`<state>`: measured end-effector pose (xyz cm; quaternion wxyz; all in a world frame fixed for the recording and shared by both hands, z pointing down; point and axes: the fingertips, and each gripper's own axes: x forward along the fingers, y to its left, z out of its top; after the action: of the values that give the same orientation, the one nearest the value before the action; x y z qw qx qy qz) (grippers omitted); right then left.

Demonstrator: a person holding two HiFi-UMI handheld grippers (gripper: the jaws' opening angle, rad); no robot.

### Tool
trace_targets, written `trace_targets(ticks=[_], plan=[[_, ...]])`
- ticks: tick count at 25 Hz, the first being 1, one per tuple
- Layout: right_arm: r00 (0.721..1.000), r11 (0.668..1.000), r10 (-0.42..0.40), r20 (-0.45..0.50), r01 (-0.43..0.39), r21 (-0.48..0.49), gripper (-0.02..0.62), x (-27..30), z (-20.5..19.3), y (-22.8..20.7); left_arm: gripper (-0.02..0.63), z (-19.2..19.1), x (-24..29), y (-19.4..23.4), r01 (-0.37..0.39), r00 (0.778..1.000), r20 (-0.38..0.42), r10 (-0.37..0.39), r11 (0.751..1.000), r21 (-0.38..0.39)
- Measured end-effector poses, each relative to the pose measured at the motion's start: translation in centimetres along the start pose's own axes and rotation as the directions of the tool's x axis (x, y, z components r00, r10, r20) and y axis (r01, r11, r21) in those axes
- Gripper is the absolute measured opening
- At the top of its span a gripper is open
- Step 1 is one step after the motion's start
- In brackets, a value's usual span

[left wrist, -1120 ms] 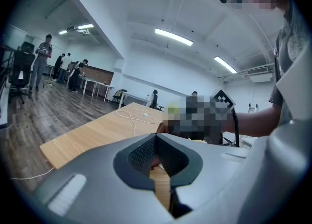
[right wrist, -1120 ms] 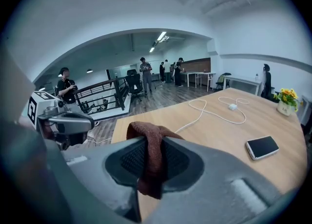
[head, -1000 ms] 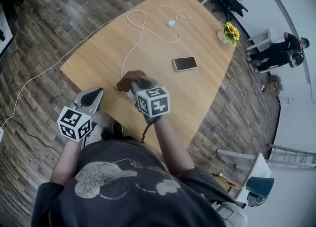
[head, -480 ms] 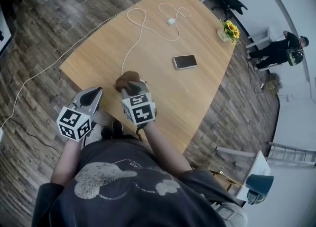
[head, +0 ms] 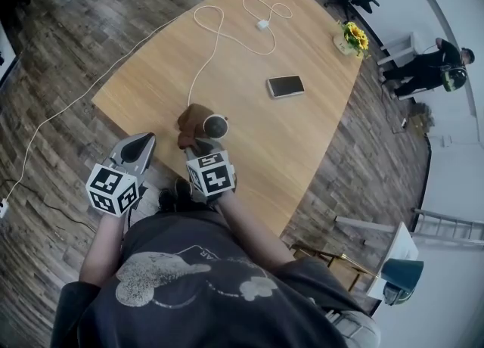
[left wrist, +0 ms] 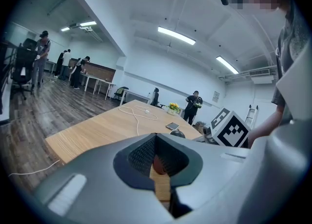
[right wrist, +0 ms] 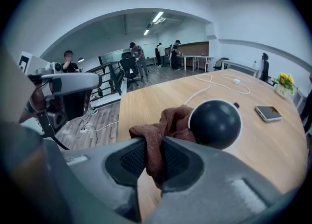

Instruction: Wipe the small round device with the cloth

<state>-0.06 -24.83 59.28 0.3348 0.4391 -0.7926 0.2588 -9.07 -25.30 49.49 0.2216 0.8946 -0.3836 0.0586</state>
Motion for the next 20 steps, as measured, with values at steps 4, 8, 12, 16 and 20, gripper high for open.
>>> trace_targets(ticks=[4,8,12,16,20], plan=[[0.998,0.998,0.050,0.050,-0.052,0.047,0.054,-1.0,-0.5,1.1,0.017,-0.5,-0.2,-0.7,0.041,0.999,-0.017,-0.041,0.999,0.007],[0.973,0.996,0.090,0.214,-0.092,0.000,0.054,-4.3,1.8,2.4,0.017,-0.7,0.1,-1.3,0.086,0.996,-0.026,-0.086,0.996,0.021],[0.938,0.995,0.077,0.338,-0.094,0.034,0.054,-7.9,2.9,2.2,0.017,-1.5,1.2,-2.4,0.124,0.991,-0.054,-0.121,0.990,0.063],[0.914,0.993,0.011,0.407,-0.059,0.106,0.054,-10.7,3.1,0.8,0.017,-0.9,1.1,-4.0,0.156,0.988,-0.019,-0.155,0.986,0.059],[0.898,0.989,-0.022,0.440,-0.044,0.139,0.054,-12.4,2.3,-0.1,0.017,-1.8,0.4,-4.8,0.145,0.989,-0.037,-0.143,0.988,0.057]])
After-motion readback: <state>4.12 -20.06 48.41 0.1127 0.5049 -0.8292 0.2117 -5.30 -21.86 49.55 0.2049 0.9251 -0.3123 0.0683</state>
